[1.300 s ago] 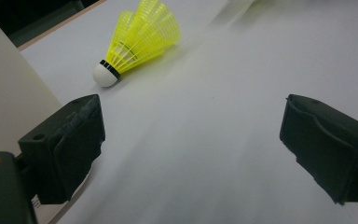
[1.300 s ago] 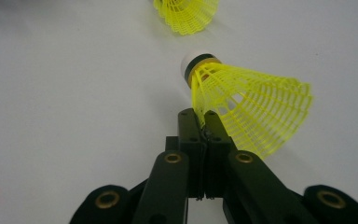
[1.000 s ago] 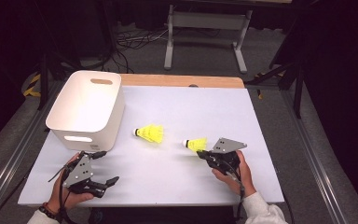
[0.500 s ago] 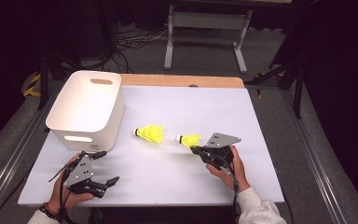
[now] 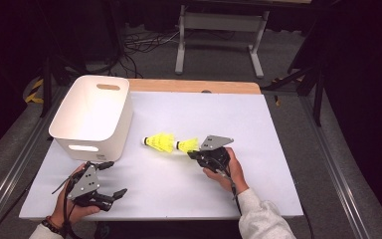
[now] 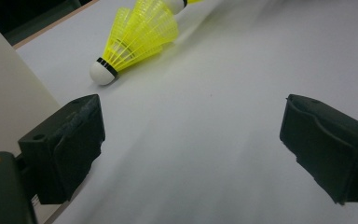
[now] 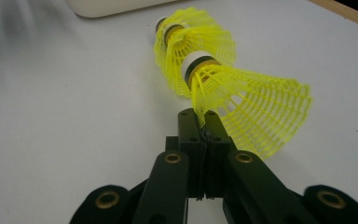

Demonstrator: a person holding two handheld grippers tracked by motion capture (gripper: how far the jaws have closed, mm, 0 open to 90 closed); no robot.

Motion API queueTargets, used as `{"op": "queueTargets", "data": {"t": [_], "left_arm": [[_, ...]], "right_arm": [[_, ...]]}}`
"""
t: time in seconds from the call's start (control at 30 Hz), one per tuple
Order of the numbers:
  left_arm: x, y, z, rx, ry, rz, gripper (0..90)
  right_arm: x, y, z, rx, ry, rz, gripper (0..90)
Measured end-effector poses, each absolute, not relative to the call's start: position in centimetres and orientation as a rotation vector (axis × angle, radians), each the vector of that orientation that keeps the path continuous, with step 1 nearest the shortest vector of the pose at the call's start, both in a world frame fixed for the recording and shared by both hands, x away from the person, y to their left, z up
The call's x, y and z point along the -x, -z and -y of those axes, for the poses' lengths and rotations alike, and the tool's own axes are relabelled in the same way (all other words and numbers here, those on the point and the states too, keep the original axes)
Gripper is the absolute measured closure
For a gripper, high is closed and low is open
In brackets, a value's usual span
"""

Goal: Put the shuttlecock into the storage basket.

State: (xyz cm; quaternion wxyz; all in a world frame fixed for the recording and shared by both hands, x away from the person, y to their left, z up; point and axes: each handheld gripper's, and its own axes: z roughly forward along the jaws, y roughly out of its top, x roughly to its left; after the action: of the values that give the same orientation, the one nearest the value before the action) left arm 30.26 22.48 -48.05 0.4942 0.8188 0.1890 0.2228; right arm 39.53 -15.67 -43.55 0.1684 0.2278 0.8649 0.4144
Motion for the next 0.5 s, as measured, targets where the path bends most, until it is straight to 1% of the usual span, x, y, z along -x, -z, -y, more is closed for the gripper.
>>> {"op": "queueTargets", "data": {"t": [0.23,0.5], "left_arm": [[-30.2,48.1,-22.5,-1.988,-0.538,-0.457,7.5],[-30.3,48.1,-22.5,-1.988,-0.534,-0.456,7.5]], "right_arm": [[-40.2,43.9,13.7,-0.623,-1.183,-2.478,89.6],[-40.6,44.3,12.5,-0.612,-1.187,-2.490,89.5]]}}
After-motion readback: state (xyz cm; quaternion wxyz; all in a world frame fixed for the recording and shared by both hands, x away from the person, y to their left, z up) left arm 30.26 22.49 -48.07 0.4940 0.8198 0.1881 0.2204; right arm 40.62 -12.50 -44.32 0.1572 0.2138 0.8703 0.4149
